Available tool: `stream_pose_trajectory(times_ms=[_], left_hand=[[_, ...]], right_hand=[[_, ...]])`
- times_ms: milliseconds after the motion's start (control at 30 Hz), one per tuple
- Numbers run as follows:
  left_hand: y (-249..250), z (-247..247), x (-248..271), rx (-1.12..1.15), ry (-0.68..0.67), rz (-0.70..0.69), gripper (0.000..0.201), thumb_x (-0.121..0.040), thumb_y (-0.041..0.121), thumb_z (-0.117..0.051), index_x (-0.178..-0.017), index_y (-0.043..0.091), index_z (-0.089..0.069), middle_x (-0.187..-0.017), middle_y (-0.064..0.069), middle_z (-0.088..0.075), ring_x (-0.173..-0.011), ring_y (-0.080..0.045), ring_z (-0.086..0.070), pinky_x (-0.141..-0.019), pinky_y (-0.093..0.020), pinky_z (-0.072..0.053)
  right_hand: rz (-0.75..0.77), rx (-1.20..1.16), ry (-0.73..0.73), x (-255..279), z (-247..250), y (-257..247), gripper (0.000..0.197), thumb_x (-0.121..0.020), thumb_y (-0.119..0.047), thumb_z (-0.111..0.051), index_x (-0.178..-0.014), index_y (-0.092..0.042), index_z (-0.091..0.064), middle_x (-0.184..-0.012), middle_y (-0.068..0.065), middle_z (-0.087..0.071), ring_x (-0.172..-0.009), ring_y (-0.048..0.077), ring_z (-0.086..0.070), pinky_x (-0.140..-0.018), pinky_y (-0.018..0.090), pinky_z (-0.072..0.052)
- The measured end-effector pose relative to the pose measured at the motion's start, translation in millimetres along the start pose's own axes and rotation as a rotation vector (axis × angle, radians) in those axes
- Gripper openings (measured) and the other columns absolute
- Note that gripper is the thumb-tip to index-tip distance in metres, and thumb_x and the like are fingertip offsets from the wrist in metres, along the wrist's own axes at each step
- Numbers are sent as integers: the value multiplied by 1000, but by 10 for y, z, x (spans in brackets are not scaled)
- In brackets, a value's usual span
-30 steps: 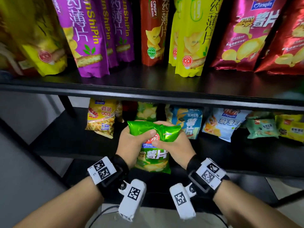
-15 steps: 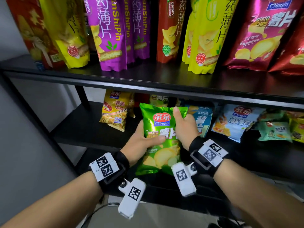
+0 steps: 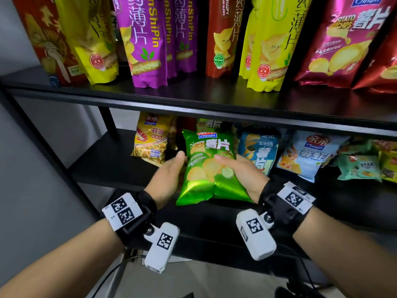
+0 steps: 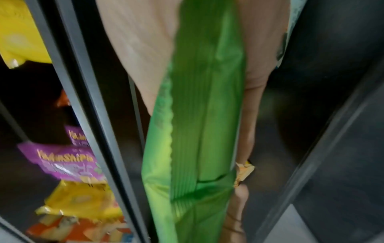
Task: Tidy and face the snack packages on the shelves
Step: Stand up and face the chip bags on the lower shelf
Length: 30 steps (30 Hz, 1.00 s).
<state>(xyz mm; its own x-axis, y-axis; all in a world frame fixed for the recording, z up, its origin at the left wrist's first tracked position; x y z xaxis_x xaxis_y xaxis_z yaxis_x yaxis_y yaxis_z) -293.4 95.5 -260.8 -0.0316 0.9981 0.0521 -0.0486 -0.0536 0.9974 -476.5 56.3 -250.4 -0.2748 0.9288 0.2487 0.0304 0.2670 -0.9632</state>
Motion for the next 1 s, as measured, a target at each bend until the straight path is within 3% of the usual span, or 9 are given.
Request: stream_pose_trajectory(times_ms=[100, 167, 267, 367, 433, 533, 733, 900, 1000], left_hand=[[126, 184, 6, -426, 28, -395, 59, -92, -7, -63, -143, 18, -46, -130, -4, -57, -123, -18, -55, -99, -20, -47], [200, 104, 48, -646, -124, -647, 94, -75, 9, -87, -152, 25, -35, -153, 1, -40, -145, -12, -34, -119, -22, -27], [322, -62, 76, -538, -205, -790, 93, -63, 36, -92, -144, 19, -50, -152, 2, -47, -147, -15, -35, -123, -31, -22], [361, -61, 14, -310, -180, -633, 67, -60, 26, -94, -121, 15, -66, -118, 4, -71, -117, -10, -64, -105, -27, -46], [360, 18, -35, -232, -109, -519, 62, -56, 22, -98, -111, 17, -70, -105, 2, -75, -101, -10, -71, -89, -27, -56], [335, 94, -108, -57, -44, -406, 42, -58, 28, -92, -96, 25, -76, -100, 0, -79, -94, -16, -75, -75, -27, -59], [378, -57, -150, 164, -101, -296, 24, -79, 16, -76, -101, 25, -78, -109, -7, -77, -97, -24, -75, -76, -28, -59], [318, -59, -146, 194, -48, -230, 26, -81, 24, -74, -106, 18, -74, -111, -11, -76, -100, -29, -73, -84, -37, -59], [301, -25, -148, 146, 12, -256, 22, -79, 26, -75, -101, 22, -74, -103, -1, -79, -93, -17, -75, -75, -25, -58]], right_hand=[[-132, 3, -55, 24, 83, -93, 44, -91, -39, -64, -126, -14, -67, -130, 11, -66, -125, 30, -58, -108, 44, -44], [-280, -96, -144, 97, 51, -125, 44, -95, -40, -58, -131, -14, -64, -132, 16, -64, -115, 34, -62, -91, 44, -55], [-379, -186, -222, 181, -34, -144, 42, -96, -42, -55, -126, -12, -63, -117, 18, -70, -96, 33, -70, -75, 41, -59], [-401, -163, -212, 238, -23, -148, 49, -96, -52, -51, -126, -14, -62, -122, 19, -66, -107, 39, -66, -86, 51, -57], [-322, -102, -145, 195, 76, -134, 58, -97, -61, -40, -142, -27, -51, -151, 10, -46, -139, 38, -42, -107, 61, -38], [-109, -114, -218, 188, 51, -175, 75, -89, -74, -25, -150, -31, -40, -159, -3, -36, -149, 22, -27, -121, 58, -13], [228, 16, -299, 163, -125, -78, 36, -76, -16, -70, -110, -22, -66, -105, -6, -77, -99, 13, -72, -80, 23, -57], [279, 20, -229, 100, -137, -7, 31, -77, -29, -69, -107, -21, -69, -103, -4, -77, -95, 13, -73, -79, 25, -58], [219, 12, -185, 61, -164, 58, 35, -84, -42, -57, -111, -21, -67, -117, 4, -73, -102, 15, -71, -90, 30, -56]])
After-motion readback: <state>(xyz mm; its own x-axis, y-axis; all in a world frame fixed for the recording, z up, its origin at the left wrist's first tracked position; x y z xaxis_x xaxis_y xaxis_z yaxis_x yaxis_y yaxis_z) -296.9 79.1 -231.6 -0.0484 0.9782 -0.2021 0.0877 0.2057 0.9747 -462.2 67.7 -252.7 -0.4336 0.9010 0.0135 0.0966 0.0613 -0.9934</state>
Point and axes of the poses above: each hand's wrist, its own x-axis away from the middle knuckle, its own z-axis out of the back of the hand, y = z × x, the point moved 4 cm from there along -x, towards the middle knuckle
